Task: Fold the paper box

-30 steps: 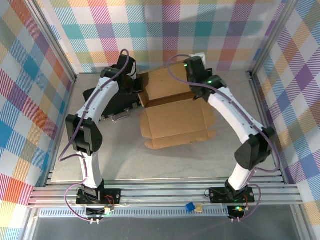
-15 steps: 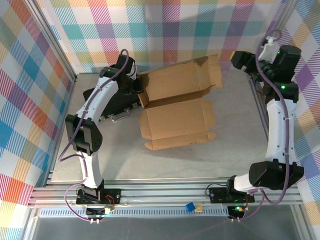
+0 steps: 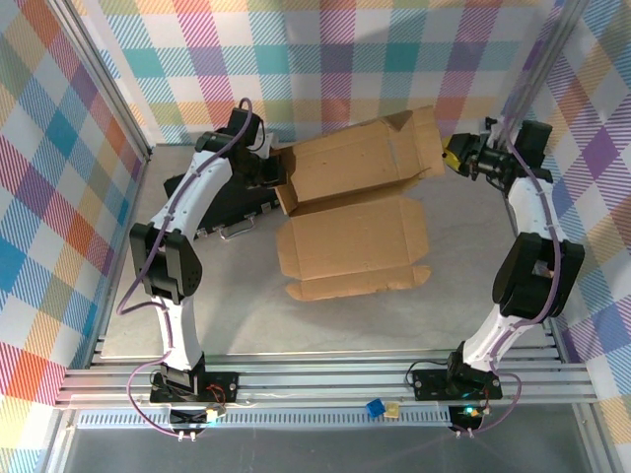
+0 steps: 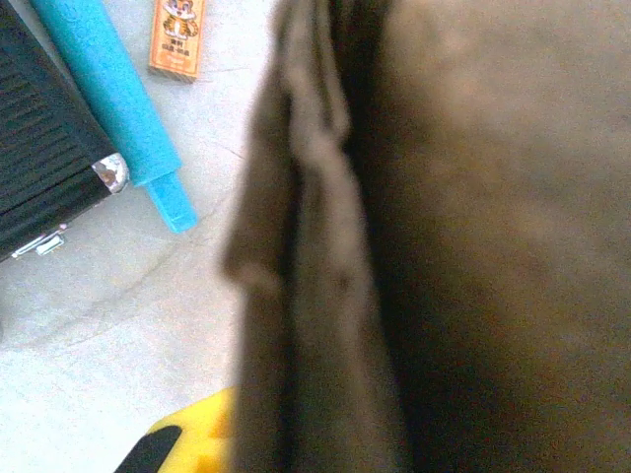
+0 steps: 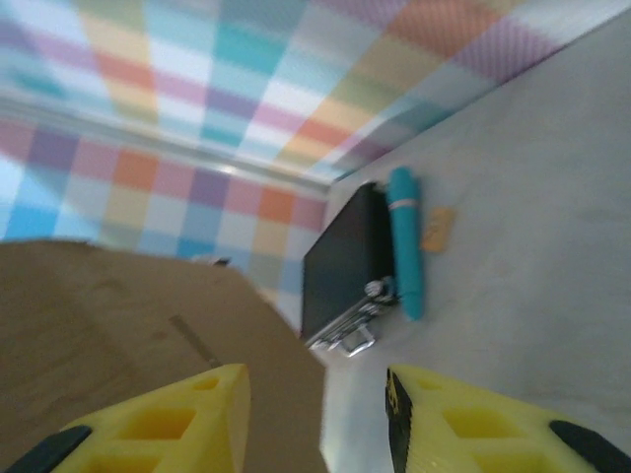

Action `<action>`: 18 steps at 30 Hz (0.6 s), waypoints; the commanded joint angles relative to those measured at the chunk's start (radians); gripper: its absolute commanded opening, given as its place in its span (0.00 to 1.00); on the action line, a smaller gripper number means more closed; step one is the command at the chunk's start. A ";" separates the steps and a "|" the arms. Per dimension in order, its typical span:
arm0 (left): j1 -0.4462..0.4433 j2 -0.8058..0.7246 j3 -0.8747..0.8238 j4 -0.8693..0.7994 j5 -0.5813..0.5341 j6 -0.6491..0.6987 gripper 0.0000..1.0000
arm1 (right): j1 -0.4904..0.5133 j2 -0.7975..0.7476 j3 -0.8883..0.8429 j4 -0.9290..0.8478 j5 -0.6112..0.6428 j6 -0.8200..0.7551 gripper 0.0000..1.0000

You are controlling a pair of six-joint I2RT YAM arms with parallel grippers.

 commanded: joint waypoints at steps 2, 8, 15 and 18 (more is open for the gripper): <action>0.014 0.025 0.039 -0.029 0.060 0.000 0.00 | 0.028 -0.037 -0.022 0.197 -0.166 0.093 0.39; 0.023 0.068 0.078 -0.065 0.087 -0.033 0.00 | 0.064 -0.063 -0.027 0.189 -0.189 0.089 0.41; 0.028 0.092 0.110 -0.092 0.093 -0.043 0.00 | 0.093 -0.085 -0.031 0.154 -0.186 0.064 0.41; 0.029 0.092 0.112 -0.093 0.100 -0.043 0.00 | 0.122 -0.071 0.005 0.043 -0.176 -0.022 0.41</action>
